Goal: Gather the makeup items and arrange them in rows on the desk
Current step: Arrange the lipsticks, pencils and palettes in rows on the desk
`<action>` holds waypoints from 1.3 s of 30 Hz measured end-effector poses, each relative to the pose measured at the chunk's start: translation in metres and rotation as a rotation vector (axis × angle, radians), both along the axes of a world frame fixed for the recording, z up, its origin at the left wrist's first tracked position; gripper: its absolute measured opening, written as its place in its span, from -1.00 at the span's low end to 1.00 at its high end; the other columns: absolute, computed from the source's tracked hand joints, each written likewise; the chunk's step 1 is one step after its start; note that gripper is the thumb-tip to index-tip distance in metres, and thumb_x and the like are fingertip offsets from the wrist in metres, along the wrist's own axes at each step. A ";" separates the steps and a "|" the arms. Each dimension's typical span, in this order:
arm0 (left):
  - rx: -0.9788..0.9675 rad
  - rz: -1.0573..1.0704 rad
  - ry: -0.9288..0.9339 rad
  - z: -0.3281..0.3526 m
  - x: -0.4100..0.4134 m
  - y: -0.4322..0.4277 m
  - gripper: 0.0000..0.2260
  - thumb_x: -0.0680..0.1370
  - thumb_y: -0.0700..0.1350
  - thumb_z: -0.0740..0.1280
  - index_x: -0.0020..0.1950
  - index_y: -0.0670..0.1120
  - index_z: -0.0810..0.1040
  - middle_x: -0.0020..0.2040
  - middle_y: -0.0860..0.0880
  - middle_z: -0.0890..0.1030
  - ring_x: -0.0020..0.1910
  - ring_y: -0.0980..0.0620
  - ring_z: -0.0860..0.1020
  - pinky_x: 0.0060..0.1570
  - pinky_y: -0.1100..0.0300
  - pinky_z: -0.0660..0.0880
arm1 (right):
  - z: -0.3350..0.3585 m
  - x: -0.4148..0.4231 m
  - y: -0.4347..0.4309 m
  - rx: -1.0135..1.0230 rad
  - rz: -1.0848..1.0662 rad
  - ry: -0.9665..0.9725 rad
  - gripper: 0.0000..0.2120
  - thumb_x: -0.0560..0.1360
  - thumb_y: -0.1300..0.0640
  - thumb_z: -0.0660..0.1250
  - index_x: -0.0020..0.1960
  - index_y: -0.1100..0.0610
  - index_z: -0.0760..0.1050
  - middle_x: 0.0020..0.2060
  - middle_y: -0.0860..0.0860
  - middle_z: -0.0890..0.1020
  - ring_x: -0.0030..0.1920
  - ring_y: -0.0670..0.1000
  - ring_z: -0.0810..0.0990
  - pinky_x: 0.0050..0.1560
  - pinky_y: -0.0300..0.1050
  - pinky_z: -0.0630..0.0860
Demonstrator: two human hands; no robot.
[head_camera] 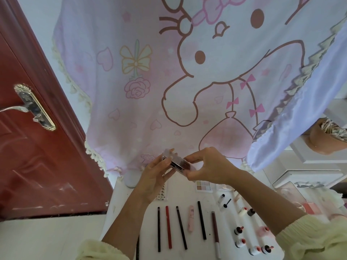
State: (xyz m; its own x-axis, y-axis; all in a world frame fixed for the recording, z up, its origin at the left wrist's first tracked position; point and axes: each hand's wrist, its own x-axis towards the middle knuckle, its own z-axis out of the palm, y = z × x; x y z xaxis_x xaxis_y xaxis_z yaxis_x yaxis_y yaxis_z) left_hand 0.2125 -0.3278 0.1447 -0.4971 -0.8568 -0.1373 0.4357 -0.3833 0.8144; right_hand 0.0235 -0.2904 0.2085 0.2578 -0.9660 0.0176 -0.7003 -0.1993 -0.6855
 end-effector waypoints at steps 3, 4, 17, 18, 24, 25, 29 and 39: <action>-0.014 -0.052 0.052 0.000 0.003 -0.003 -0.34 0.18 0.01 0.66 0.24 -0.07 0.60 0.24 -0.14 0.59 0.24 -0.07 0.55 0.19 0.12 0.53 | 0.001 -0.004 0.000 0.066 0.035 0.010 -0.68 0.32 -0.14 0.39 -0.03 0.01 0.68 -0.23 -0.14 0.70 -0.14 -0.15 0.66 0.15 -0.10 0.57; -0.019 -0.066 0.058 0.002 0.004 -0.002 -0.34 0.18 0.00 0.66 0.25 -0.08 0.60 0.25 -0.15 0.58 0.24 -0.07 0.55 0.17 0.14 0.54 | 0.000 -0.004 -0.001 0.083 0.046 0.014 -0.70 0.33 -0.16 0.40 -0.05 0.00 0.68 -0.26 -0.14 0.68 -0.17 -0.13 0.65 0.13 -0.07 0.59; -0.116 -0.115 -0.021 0.006 0.005 0.000 -0.40 0.16 0.03 0.66 0.16 -0.09 0.64 0.00 -0.10 0.67 0.02 -0.02 0.64 0.00 0.18 0.58 | -0.014 -0.005 -0.005 0.149 -0.003 -0.043 -0.56 0.22 -0.34 0.49 -0.13 -0.01 0.69 -0.31 0.12 0.65 -0.27 0.24 0.59 -0.26 0.05 0.51; -0.121 -0.113 -0.031 0.007 0.005 0.001 -0.43 0.15 0.04 0.66 0.11 -0.08 0.68 -0.04 -0.08 0.68 -0.02 0.00 0.66 -0.03 0.20 0.58 | -0.014 -0.005 -0.005 0.153 -0.007 -0.057 -0.58 0.24 -0.31 0.50 -0.14 0.01 0.69 -0.32 0.15 0.64 -0.31 0.24 0.55 -0.29 -0.01 0.45; -0.111 -0.085 -0.079 0.004 0.002 0.000 -0.44 0.17 0.04 0.64 0.11 -0.10 0.66 -0.01 -0.11 0.69 0.00 -0.01 0.65 -0.02 0.18 0.58 | -0.015 -0.007 -0.005 0.204 -0.024 -0.125 -0.65 0.27 -0.20 0.54 -0.14 0.06 0.70 -0.30 0.16 0.66 -0.35 0.11 0.51 -0.24 -0.07 0.41; -0.102 -0.079 -0.093 0.002 0.001 0.000 -0.48 0.22 0.01 0.62 0.12 -0.11 0.65 0.02 -0.13 0.68 0.02 -0.03 0.65 -0.01 0.17 0.58 | -0.015 -0.007 -0.004 0.211 -0.032 -0.131 -0.65 0.27 -0.19 0.54 -0.13 0.06 0.70 -0.30 0.13 0.68 -0.33 0.16 0.55 -0.22 -0.07 0.43; -0.062 -0.057 -0.159 0.000 -0.002 -0.001 -0.54 0.35 -0.03 0.51 0.21 -0.14 0.61 0.09 -0.21 0.65 0.07 -0.10 0.61 0.06 0.11 0.58 | -0.016 -0.011 -0.004 0.287 -0.069 -0.181 -0.69 0.32 -0.10 0.54 -0.08 0.11 0.70 -0.26 0.02 0.72 -0.21 0.07 0.69 -0.05 -0.07 0.60; -0.078 -0.010 -0.445 0.022 -0.015 -0.004 -0.47 0.43 0.28 0.32 0.11 -0.14 0.64 0.00 -0.06 0.70 0.06 0.02 0.65 0.01 0.14 0.59 | -0.016 -0.018 0.000 0.674 -0.084 -0.751 -0.41 0.43 -0.16 0.39 0.27 0.24 0.48 0.10 0.26 0.63 0.13 0.31 0.61 0.12 0.11 0.58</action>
State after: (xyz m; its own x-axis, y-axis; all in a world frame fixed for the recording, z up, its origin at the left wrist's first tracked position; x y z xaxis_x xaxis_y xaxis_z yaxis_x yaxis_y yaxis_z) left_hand 0.1976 -0.3316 0.1668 -0.4129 -0.8684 -0.2746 0.0334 -0.3157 0.9483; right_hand 0.0054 -0.2905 0.1924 0.3350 -0.8491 -0.4085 -0.0353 0.4220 -0.9059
